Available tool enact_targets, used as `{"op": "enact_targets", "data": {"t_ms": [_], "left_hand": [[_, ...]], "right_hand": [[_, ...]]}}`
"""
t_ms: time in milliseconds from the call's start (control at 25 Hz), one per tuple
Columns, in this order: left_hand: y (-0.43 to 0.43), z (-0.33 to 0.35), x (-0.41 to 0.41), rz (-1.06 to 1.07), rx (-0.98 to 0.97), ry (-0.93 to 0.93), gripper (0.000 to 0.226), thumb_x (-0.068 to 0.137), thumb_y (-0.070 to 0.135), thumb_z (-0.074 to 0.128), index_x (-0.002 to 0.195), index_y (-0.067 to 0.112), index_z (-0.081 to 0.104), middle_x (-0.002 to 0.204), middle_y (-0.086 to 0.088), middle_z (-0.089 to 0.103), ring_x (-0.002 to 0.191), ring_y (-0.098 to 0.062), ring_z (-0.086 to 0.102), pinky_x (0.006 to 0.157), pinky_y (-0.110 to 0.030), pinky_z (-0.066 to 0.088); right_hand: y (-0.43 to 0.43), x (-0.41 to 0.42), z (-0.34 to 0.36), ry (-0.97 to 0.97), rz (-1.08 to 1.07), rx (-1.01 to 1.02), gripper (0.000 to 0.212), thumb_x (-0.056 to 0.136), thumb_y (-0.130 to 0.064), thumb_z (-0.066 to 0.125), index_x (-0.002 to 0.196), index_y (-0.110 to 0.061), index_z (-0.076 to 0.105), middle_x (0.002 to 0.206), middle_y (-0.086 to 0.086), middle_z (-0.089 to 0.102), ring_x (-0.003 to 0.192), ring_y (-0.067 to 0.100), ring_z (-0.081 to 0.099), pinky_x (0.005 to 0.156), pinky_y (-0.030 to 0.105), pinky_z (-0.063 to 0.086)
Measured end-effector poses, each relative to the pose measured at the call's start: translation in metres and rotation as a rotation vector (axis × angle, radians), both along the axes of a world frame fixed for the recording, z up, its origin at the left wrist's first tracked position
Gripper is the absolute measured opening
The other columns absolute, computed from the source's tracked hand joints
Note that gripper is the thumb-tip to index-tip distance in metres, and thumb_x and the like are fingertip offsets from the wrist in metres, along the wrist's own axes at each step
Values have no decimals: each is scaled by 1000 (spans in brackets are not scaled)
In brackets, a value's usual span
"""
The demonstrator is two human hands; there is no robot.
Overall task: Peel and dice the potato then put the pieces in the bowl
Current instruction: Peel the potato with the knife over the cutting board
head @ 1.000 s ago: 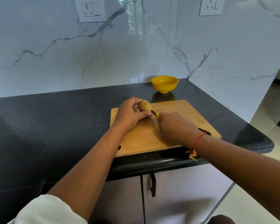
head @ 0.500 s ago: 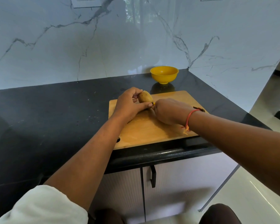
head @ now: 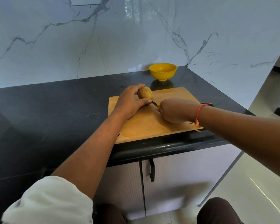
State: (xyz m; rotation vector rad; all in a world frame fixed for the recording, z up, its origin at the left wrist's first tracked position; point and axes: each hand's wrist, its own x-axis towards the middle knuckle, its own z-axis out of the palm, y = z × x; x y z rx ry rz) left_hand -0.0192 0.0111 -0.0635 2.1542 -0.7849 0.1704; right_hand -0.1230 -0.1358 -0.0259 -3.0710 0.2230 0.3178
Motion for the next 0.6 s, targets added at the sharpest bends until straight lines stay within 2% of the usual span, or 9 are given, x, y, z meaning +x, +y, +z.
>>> {"op": "enact_targets", "data": {"t_ms": [200, 400, 520, 600], "left_hand": [[0, 1, -1, -1, -18, 17, 65, 81, 39, 79, 139, 27, 53, 134, 4, 55, 114, -9, 51, 95, -26, 42], [3, 1, -2, -12, -59, 56, 65, 79, 37, 81, 137, 26, 54, 135, 3, 55, 120, -12, 53, 103, -28, 45], [7, 0, -1, -1, -72, 71, 64, 79, 37, 82, 136, 26, 54, 135, 2, 56, 121, -12, 53, 102, -26, 45], [7, 0, -1, 3, -75, 78, 64, 80, 38, 81, 136, 26, 53, 135, 2, 55, 121, -12, 52, 99, -24, 45]], "right_hand": [[-2, -1, 1, 33, 15, -32, 39, 110, -31, 34, 124, -5, 58, 79, 2, 53, 68, 14, 50, 78, 31, 43], [11, 3, 8, 31, 5, -40, 34, 108, -17, 37, 130, -1, 57, 76, 3, 47, 69, 16, 49, 76, 29, 42], [15, 6, 11, 51, 35, -54, 34, 107, -15, 37, 132, 0, 55, 75, 4, 46, 64, 15, 45, 75, 30, 41], [13, 4, 10, 36, 22, -77, 32, 107, -18, 39, 127, -2, 58, 78, 5, 52, 71, 17, 52, 73, 31, 43]]}}
